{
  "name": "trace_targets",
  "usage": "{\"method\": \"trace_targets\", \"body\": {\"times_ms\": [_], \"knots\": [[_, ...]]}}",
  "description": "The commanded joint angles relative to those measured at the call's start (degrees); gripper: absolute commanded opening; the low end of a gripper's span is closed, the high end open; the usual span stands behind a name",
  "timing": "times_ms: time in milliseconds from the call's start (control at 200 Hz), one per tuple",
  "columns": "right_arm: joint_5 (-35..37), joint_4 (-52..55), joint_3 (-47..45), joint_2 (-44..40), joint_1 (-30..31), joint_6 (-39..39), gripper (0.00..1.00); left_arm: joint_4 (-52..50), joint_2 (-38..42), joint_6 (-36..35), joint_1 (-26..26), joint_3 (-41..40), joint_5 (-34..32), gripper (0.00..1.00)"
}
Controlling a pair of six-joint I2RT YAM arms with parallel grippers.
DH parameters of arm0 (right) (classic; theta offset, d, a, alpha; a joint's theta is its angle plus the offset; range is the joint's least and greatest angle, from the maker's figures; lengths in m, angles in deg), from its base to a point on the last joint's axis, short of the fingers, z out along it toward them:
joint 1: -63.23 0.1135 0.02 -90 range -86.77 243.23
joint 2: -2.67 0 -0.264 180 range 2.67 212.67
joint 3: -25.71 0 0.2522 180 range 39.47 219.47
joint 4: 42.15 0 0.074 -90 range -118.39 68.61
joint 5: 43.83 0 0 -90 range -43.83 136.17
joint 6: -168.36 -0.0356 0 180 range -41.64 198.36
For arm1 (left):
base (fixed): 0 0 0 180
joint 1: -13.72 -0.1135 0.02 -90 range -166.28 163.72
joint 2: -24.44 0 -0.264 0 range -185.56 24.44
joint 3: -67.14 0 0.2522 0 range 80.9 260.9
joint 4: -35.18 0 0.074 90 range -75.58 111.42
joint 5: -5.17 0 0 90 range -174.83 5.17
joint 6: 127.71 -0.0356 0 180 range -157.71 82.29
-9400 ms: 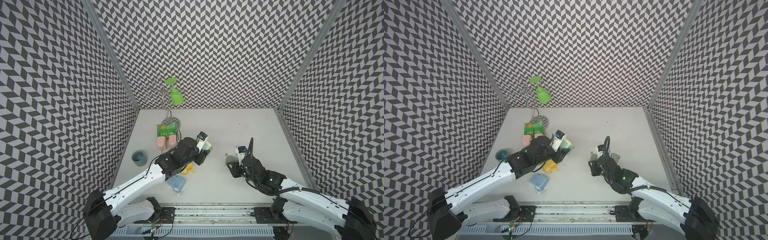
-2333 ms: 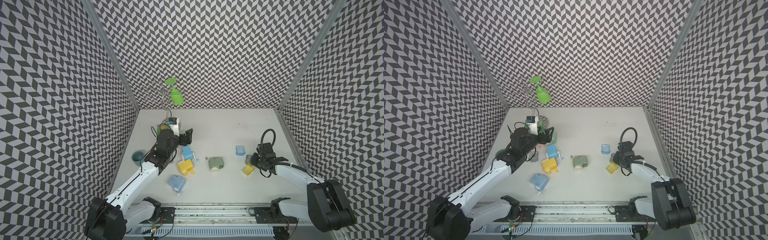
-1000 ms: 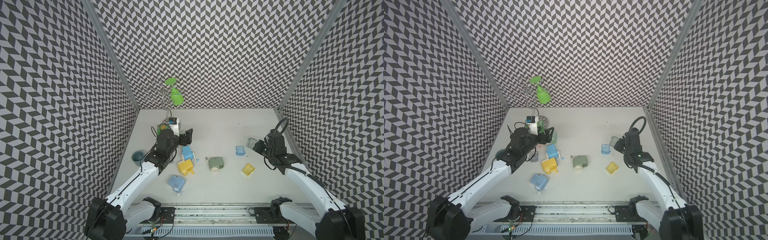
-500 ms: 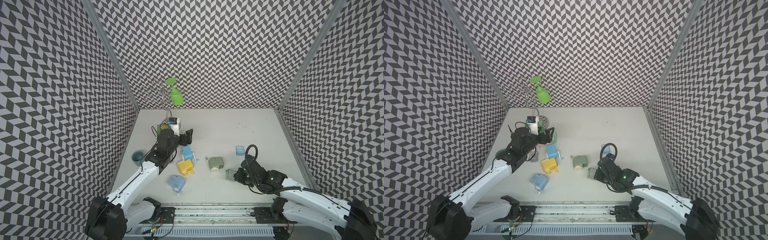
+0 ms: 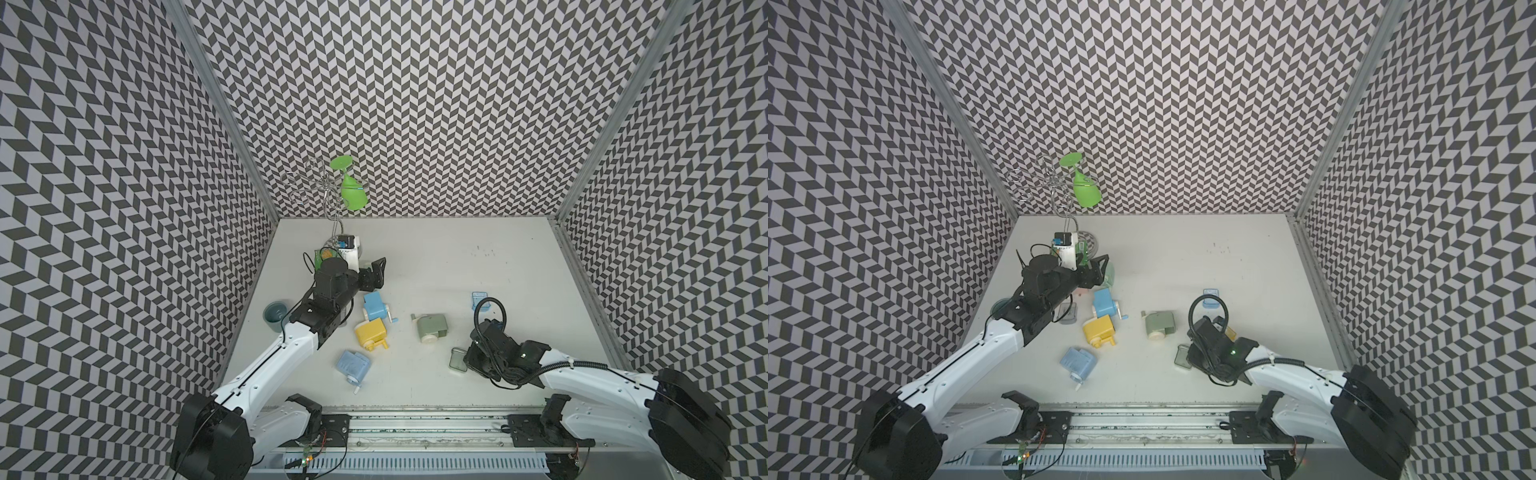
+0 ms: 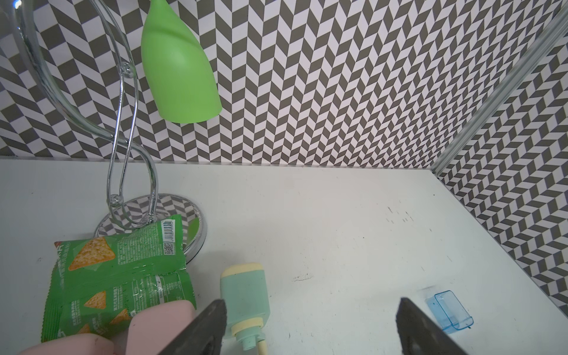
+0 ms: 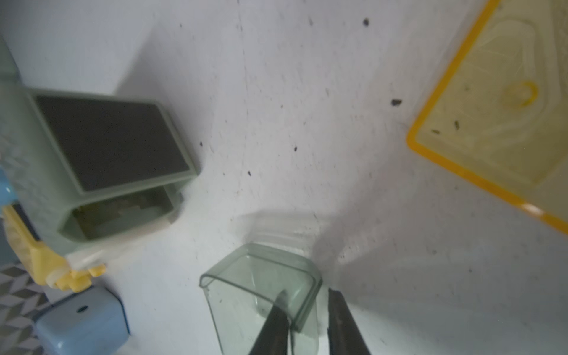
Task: Put the tray back into the pencil sharpener
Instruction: Place the container at the center of the board.
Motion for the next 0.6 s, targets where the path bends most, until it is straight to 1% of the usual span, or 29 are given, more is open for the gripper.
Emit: {"method": "trace_targets", "body": {"times_ms": [0,265,521,591], "knots": [[-1.5,-3.2,-0.2,-0.7,0.4,-0.2,0.32,-0.5,0.5,-0.4,-0.3,1.3,-0.3,0.88],[-7.4,-7.2,-0.8,-1.7,0.9,-1.3,0.34,-0.6,0.2,-0.4,-0.3,1.3,0.1,0.87],[-10.5,-14.9,-1.1,1.9,3.3,-3.9,0.36,-0.6,0.2,-0.6,-0.3,1.4,0.1,0.87],[-10.5,-15.0,-0.1,2.8,4.1,-3.6,0.36,-0.7,0.2,-0.7,-0.3,1.3,0.0,0.87]]}}
